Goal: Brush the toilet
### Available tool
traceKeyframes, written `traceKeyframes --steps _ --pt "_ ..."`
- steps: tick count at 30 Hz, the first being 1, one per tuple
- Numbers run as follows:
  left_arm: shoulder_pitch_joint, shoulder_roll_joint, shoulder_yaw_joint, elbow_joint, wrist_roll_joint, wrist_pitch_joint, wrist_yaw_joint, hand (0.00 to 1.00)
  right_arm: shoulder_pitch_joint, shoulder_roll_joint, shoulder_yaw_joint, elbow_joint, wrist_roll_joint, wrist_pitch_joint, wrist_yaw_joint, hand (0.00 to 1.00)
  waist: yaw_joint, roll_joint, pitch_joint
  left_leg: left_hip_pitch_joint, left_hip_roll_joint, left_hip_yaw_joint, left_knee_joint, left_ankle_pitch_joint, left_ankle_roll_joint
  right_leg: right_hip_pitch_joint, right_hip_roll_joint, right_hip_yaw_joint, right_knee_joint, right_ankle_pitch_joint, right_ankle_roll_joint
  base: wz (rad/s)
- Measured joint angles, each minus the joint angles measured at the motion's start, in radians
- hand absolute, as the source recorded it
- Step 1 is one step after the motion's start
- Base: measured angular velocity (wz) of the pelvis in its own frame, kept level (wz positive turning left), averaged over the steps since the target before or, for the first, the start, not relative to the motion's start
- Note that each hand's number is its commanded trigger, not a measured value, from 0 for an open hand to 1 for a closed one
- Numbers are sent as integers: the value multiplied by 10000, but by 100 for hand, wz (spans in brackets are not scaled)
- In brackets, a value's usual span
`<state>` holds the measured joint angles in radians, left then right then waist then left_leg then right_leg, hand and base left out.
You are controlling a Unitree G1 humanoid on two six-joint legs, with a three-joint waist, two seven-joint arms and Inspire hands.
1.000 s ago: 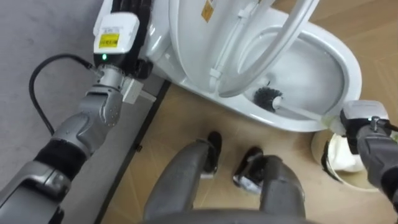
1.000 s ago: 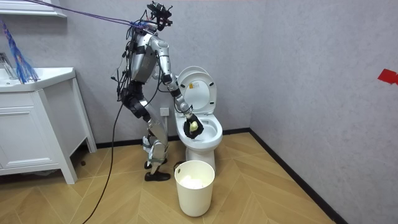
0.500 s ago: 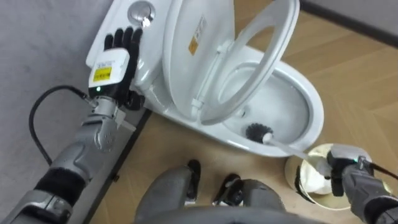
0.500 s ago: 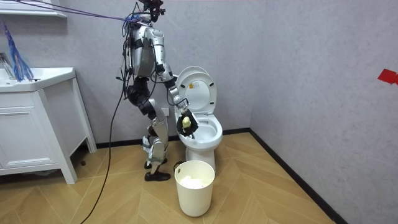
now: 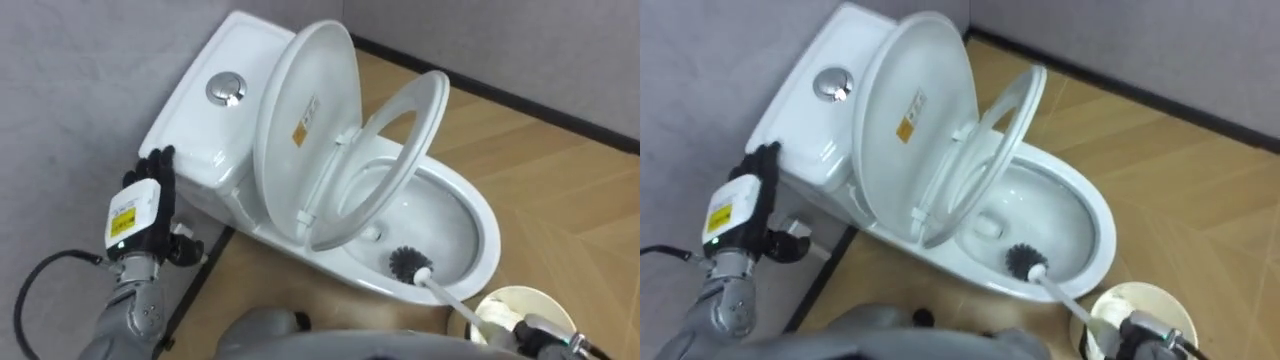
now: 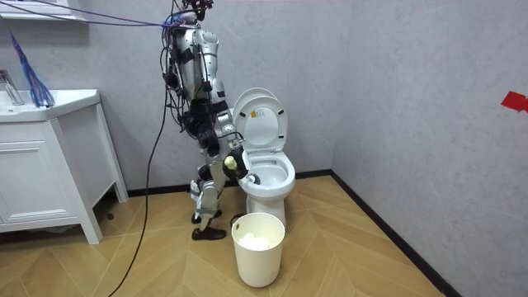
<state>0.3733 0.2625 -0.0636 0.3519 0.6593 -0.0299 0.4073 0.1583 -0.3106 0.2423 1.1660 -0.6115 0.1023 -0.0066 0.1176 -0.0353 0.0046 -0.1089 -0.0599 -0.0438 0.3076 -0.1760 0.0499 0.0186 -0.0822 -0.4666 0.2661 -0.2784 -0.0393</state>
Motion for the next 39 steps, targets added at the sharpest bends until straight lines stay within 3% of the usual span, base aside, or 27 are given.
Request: traceKeyframes --steps 8,11,16,20,22,24,28,32,34,39 --pt "970 -404 1199 304 -480 -37 209 0 415 57 -918 -155 217 -174 684 100 284 -59 -47 528 6 -257 -203 -27 -45 546 150 44 -461 99 -28 -3" --pt "1024 -575 1339 415 -1053 -93 218 0 478 132 -1131 -193 397 -178 758 100 311 -85 -47 720 5 -255 -265 -30 -50 709 150 103 -491 99 -28 -8" --pt "917 -738 1784 1856 -1159 -186 251 0 526 415 -1680 -183 532 -130 759 100 340 -38 -61 1126 33 -276 -383 -117 -178 1069 192 277 -633 100 -19 -13" --pt "1251 -908 1789 2718 -1269 213 23 0 617 517 -1782 -103 633 -58 760 100 288 -36 -126 1213 41 -379 -432 -211 -252 1133 208 296 -669 120 22 -3" --pt "1174 -935 1805 3849 -1618 563 -456 0 611 573 -1874 -19 668 139 770 100 291 -7 -148 1419 64 -391 -717 -208 -250 1139 245 400 -666 132 42 -4" --pt "1183 -964 1835 4356 -1918 831 -859 0 611 581 -1880 -25 714 217 771 100 283 13 -133 1577 70 -382 -797 -209 -248 1221 248 498 -656 127 49 -15" --pt "770 -979 2233 5381 -3009 968 -1548 0 497 588 -2118 31 869 212 665 100 230 33 -104 1768 102 -303 -854 -209 -248 1390 289 646 -663 111 60 -4" --pt "499 -993 2471 5509 -3520 1029 -1893 0 415 684 -2508 162 1456 175 242 100 95 42 -97 1879 160 -170 -911 -208 -248 1434 333 774 -659 128 35 -9" --pt "356 -1013 2575 5509 -3528 1205 -2089 0 379 823 -2976 155 1666 168 -71 100 -149 41 -94 1938 190 -81 -1040 -207 -249 1405 350 908 -623 135 22 -17" --pt "58 -1044 2556 5524 -3523 1554 -2485 0 588 1001 -3069 -42 2179 22 -399 100 -629 43 -87 2078 288 311 -1167 -235 -243 1327 418 1277 -636 165 12 -25"
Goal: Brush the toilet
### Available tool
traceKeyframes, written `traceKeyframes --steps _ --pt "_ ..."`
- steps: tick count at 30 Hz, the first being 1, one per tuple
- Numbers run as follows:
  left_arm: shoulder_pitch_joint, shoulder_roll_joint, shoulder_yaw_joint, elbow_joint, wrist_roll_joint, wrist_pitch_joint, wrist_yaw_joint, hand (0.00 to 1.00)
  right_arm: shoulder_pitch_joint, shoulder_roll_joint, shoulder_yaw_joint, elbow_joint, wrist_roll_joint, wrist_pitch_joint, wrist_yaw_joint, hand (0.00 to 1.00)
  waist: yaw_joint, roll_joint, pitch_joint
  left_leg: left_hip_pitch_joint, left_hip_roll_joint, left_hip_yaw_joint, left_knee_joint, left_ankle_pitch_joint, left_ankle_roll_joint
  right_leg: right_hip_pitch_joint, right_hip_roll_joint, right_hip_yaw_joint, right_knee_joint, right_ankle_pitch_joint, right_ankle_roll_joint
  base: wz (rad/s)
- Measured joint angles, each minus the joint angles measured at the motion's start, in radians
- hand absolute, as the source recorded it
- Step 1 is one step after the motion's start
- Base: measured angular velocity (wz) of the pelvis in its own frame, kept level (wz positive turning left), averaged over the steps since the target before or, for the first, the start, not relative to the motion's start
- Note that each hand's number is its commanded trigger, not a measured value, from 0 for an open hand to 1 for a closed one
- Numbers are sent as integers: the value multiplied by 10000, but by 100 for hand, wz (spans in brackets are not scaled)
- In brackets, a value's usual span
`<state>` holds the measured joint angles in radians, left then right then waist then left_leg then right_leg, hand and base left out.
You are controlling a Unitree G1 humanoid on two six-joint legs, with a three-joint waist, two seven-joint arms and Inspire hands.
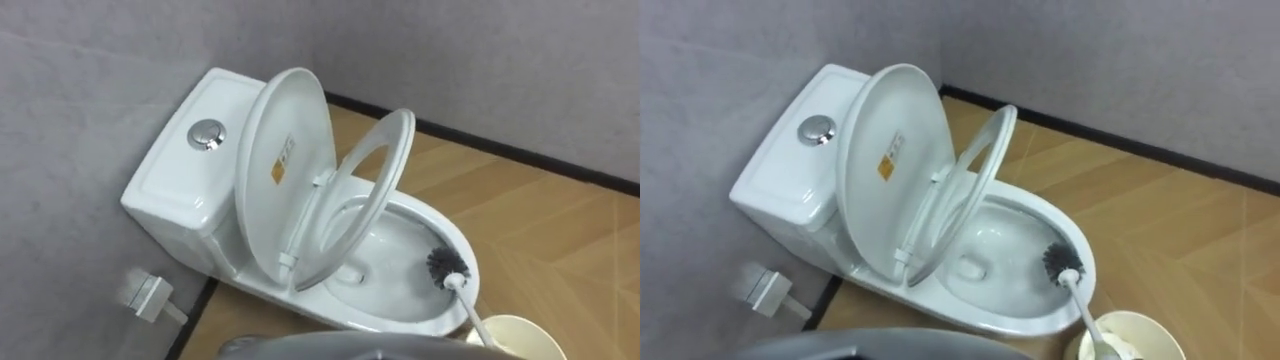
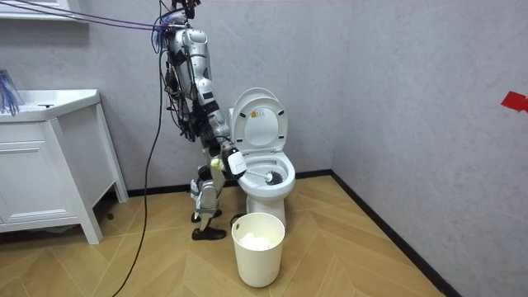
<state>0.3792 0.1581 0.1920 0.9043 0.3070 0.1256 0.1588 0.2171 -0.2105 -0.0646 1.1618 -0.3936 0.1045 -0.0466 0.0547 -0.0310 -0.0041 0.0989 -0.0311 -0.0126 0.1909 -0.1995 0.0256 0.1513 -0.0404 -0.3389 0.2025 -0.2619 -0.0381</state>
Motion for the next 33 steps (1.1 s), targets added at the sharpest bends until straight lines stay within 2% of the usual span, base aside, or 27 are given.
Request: traceKeyframes --steps 5,6,10,12,15,21,33 --pt "-428 -150 -7 300 91 38 -216 0 41 470 -20 -58 377 -177 -476 100 -308 121 1 44 55 438 -136 -10 -11 -135 46 383 13 41 -10 -24" --pt "-428 -202 -7 309 102 56 -227 0 57 551 -27 -57 405 -224 -598 100 -465 128 3 114 57 537 -174 -10 -10 -145 42 456 8 43 -8 -25" --pt "-440 -292 -67 624 84 137 -226 0 111 682 -20 -83 399 -413 -958 100 -525 200 2 348 60 922 -236 -11 -10 -83 51 913 -51 56 20 -31" --pt "-467 -292 -89 636 85 155 -224 0 127 706 -20 -74 399 -513 -1124 100 -569 230 2 348 47 936 -241 -11 -9 -86 47 962 -115 81 49 -12" --pt "-461 -296 -84 660 91 159 -217 0 150 721 -17 -38 399 -623 -1364 100 -520 263 -8 367 49 1210 -270 -11 -9 -143 52 1202 -134 95 74 -17" --pt "-569 -342 -87 685 108 293 -222 0 227 1003 -18 -13 405 -621 -1629 100 -547 267 -3 417 17 1191 -273 -12 -6 -158 50 1472 -144 124 114 -12" --pt "-768 -338 -233 675 103 297 -205 0 177 1030 34 -14 409 -628 -1998 100 -582 340 0 507 13 1227 -275 -15 -2 -176 72 1748 -125 151 129 -5"
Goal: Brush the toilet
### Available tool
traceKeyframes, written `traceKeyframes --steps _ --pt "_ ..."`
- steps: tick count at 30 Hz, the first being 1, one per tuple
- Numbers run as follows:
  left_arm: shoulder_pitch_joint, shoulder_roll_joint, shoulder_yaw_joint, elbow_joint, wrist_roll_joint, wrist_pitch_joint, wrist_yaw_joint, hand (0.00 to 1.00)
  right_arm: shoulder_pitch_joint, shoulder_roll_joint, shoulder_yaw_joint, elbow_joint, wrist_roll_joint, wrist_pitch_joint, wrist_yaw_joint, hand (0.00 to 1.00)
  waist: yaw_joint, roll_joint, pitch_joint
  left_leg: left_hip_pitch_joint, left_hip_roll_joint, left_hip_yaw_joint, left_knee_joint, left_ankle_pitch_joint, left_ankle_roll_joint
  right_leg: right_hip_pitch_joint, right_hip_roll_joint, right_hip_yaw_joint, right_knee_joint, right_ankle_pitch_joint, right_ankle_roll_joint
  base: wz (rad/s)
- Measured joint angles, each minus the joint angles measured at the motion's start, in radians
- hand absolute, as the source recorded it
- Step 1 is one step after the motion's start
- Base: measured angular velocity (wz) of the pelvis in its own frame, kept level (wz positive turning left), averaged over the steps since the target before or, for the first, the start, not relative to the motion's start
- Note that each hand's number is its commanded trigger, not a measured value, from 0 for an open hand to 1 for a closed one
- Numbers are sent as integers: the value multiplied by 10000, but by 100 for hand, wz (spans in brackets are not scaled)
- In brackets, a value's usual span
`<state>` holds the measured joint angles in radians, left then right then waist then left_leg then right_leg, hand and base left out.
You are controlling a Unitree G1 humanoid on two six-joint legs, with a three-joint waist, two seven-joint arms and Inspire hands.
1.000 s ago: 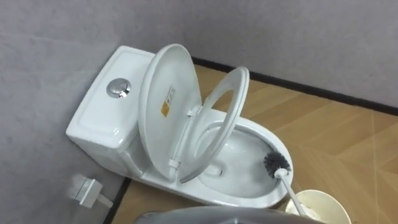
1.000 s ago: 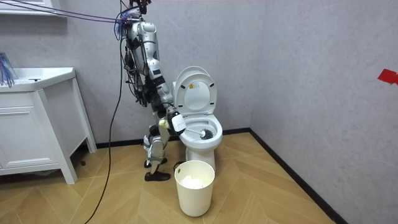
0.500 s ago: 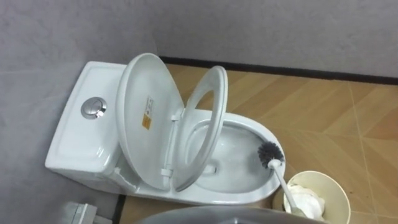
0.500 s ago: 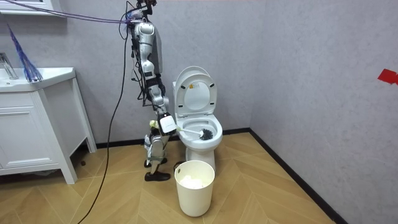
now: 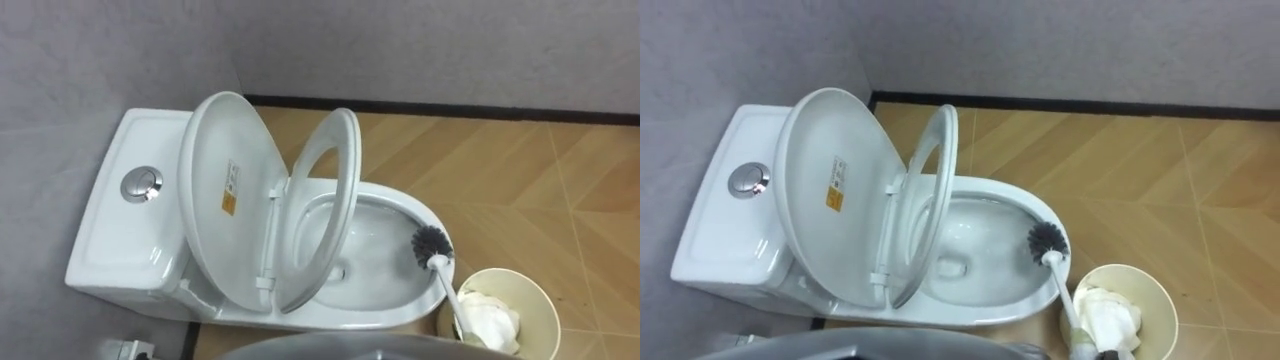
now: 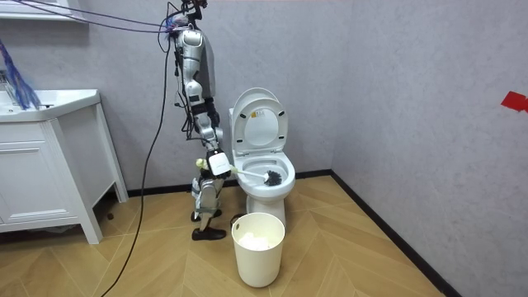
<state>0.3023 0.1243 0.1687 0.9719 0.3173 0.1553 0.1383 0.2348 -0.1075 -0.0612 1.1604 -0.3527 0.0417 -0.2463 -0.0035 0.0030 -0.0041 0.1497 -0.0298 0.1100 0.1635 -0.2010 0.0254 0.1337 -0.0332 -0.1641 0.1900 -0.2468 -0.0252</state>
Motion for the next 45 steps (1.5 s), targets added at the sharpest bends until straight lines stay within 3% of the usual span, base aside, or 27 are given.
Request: traceKeyframes --steps 8,15,25,34,45 --pt "2 2 -174 -1 -1 -98 61 0 9 1 -32 2 151 -254 -658 100 -14 59 -21 -9 6 19 -27 -7 12 -65 10 32 0 73 23 0" --pt "7 2 -178 1 1 -266 89 0 -119 -112 -1287 -365 1635 -303 -2030 100 -191 100 3 -28 61 101 -136 -86 136 -172 92 136 45 90 30 -4" --pt "4 34 -175 3 -11 -591 113 0 32 -167 -1379 -1810 3250 -757 -3084 100 -464 123 12 -37 122 318 -302 -147 204 -369 165 304 119 140 42 -6" --pt "44 33 -222 300 -16 -521 49 0 91 -166 -1384 -1016 4344 -583 -3059 100 -457 128 14 -17 131 450 -280 -147 203 -370 167 375 91 139 39 -3" --pt "131 44 -265 305 -22 -525 -45 0 18 -157 -1367 -712 4344 -533 -2533 100 -425 97 17 4 138 427 -278 -147 203 -374 173 399 100 139 39 0"
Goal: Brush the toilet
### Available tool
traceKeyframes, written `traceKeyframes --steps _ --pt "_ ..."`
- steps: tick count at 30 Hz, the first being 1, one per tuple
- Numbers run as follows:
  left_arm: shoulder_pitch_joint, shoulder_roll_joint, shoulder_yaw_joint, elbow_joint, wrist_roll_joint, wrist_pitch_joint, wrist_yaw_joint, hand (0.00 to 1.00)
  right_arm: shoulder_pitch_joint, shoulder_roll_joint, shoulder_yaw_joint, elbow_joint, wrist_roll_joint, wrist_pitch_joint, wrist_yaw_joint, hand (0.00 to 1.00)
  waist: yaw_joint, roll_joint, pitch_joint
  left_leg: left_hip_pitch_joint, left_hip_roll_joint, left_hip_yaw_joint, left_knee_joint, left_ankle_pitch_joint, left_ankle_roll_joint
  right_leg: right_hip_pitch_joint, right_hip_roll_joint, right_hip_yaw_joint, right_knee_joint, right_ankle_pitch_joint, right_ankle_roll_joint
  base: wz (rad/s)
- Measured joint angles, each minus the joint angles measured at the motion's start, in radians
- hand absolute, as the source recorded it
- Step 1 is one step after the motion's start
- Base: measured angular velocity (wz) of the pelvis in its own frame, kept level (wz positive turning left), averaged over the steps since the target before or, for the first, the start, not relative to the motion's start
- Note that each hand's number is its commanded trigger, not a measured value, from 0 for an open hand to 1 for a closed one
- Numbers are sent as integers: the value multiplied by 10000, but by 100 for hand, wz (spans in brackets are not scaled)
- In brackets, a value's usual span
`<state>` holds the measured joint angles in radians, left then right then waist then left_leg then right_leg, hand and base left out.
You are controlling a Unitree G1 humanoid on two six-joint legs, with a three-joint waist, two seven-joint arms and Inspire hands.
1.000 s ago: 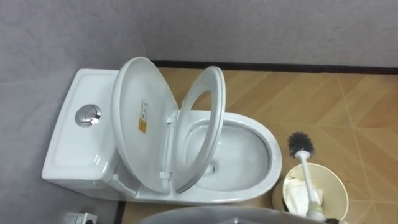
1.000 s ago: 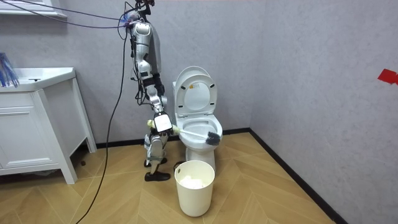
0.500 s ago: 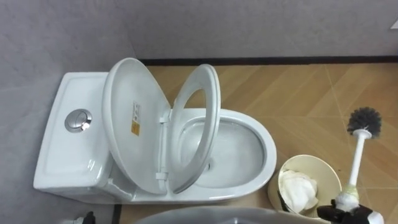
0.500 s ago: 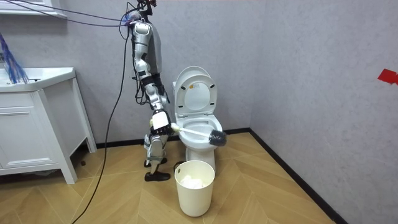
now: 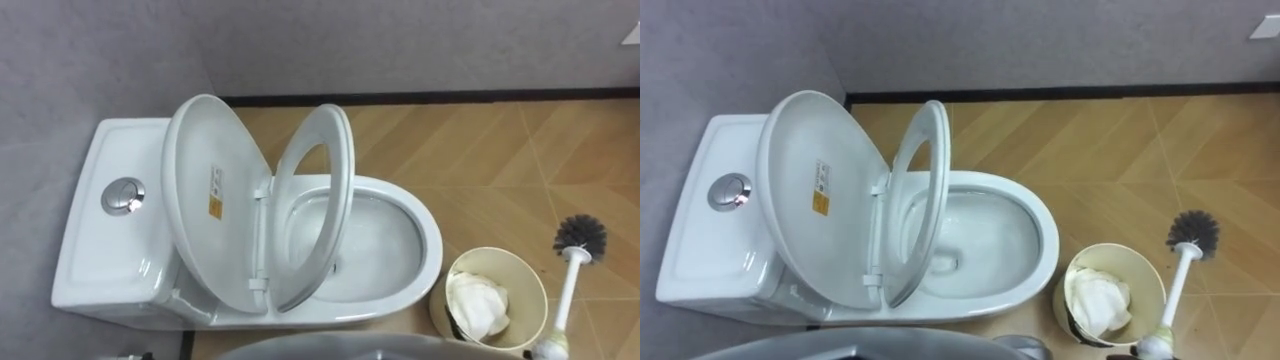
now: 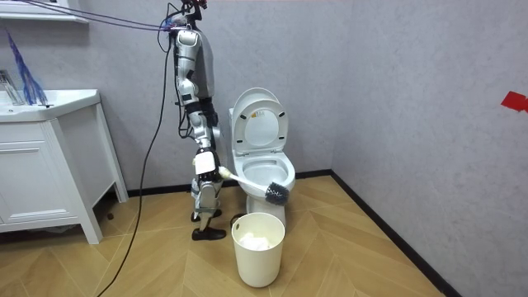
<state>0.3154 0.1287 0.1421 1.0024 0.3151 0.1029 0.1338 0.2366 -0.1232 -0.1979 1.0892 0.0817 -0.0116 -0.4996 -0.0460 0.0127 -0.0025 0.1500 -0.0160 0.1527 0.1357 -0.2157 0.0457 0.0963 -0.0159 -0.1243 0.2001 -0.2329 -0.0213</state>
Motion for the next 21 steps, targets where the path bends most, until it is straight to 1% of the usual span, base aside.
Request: traceKeyframes --steps 8,12,13,15,16,17,18,19,21 --pt "33 -1 -1 1 6 2 -110 0 16 -1 35 1 -162 8 -4 100 22 -58 2 -55 9 0 0 0 0 -74 14 -2 -62 26 -8 0" --pt "52 -1 -29 2 3 2 -110 0 -35 -2 70 47 -518 12 -10 100 70 -79 11 -86 23 -2 -1 0 -1 -65 23 -21 -169 97 -19 -3" --pt "51 0 -61 -1 3 5 -110 0 -57 -2 125 83 -540 29 -10 85 104 -80 15 -93 23 -2 -1 1 -1 -66 23 -24 -175 98 -20 0" --pt "42 0 -92 -11 7 7 -162 0 -84 -3 205 96 -598 117 -7 74 182 -80 15 -161 22 -10 1 0 -1 -73 22 -41 -193 98 -20 3" --pt "42 0 -104 -19 12 11 -201 0 -106 -3 218 99 -671 144 -2 60 212 -80 15 -186 21 -31 4 0 -1 -74 16 -88 -213 99 -21 9" --pt "43 0 -109 -18 6 14 -217 0 -114 -4 217 119 -700 139 1 29 221 -75 15 -182 21 -39 5 0 -1 -73 15 -104 -236 105 -20 10" --pt "43 0 -122 -16 -6 33 -273 0 -154 -7 214 283 -701 136 2 12 233 -85 12 -186 25 -51 12 1 -1 -59 23 -124 -300 137 -24 7" --pt "67 -3 -126 -12 -1 85 -300 0 -279 -6 214 416 -703 157 12 0 253 -90 15 -195 26 -84 12 1 -1 -59 24 -138 -300 138 -24 5" --pt "93 -3 -111 -12 3 137 -317 0 -331 -7 214 450 -752 161 44 0 278 -91 14 -200 23 -116 12 1 -1 -56 23 -146 -301 138 -24 0"
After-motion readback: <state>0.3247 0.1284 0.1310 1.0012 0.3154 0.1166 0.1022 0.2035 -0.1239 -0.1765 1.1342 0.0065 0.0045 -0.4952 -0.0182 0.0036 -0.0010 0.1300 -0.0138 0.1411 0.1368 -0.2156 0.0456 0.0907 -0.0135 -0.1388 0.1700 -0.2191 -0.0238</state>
